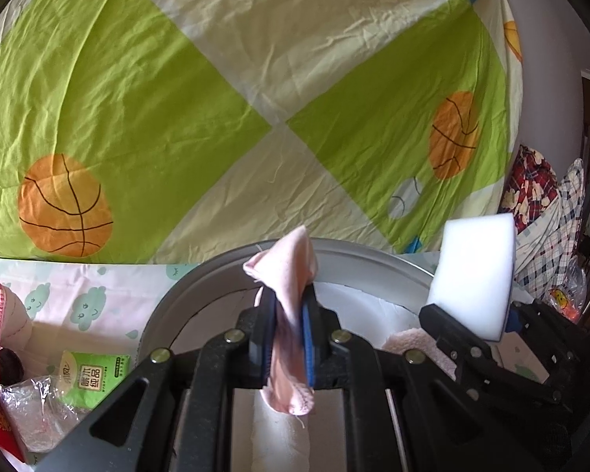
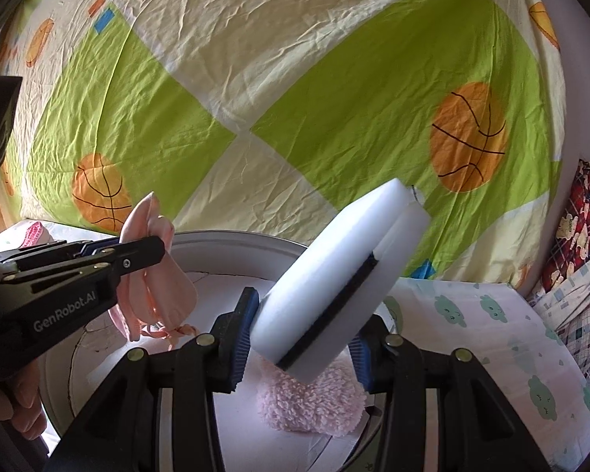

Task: Organize soft objects
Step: 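Open both tools to drop the sponge block and pink cloth into the tin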

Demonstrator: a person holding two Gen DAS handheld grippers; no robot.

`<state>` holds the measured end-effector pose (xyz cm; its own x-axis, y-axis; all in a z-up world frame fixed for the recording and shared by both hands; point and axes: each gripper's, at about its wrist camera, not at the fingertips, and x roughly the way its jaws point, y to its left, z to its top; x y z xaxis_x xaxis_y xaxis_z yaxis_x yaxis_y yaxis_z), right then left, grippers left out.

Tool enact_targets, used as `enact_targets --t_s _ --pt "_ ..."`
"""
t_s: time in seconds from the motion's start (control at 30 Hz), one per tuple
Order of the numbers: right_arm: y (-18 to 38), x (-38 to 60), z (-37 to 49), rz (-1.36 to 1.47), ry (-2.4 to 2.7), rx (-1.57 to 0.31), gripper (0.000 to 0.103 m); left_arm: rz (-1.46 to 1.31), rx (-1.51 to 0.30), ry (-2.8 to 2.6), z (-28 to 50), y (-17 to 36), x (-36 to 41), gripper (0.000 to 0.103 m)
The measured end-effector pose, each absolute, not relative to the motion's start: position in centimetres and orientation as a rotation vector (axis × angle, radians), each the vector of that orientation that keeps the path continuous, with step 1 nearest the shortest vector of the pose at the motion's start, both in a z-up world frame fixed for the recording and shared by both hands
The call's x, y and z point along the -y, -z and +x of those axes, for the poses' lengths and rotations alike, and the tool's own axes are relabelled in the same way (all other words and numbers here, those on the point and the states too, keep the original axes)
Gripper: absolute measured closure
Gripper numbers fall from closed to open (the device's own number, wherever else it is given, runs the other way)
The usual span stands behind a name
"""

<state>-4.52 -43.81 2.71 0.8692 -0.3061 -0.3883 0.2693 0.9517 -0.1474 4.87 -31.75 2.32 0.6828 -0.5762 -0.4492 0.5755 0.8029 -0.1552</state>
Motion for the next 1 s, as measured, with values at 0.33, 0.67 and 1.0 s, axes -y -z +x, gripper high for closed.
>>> enact_targets --t_s 0.33,0.67,1.0 --pt "-2.9 42.9 -5.0 -0.127 0.301 -0.384 0.015 0.010 -0.426 0.553 3.6 -3.3 31.1 0.015" --pt "-5.6 44.8 -9.3 -0.045 0.492 -0.104 0.012 -0.084 -0.335 0.454 2.7 -6.0 27.6 0.000" --pt "-6.2 46.2 -10.7 0.047 0.578 -0.042 0.011 -0.066 -0.353 0.366 2.7 -4.5 24.1 0.000"
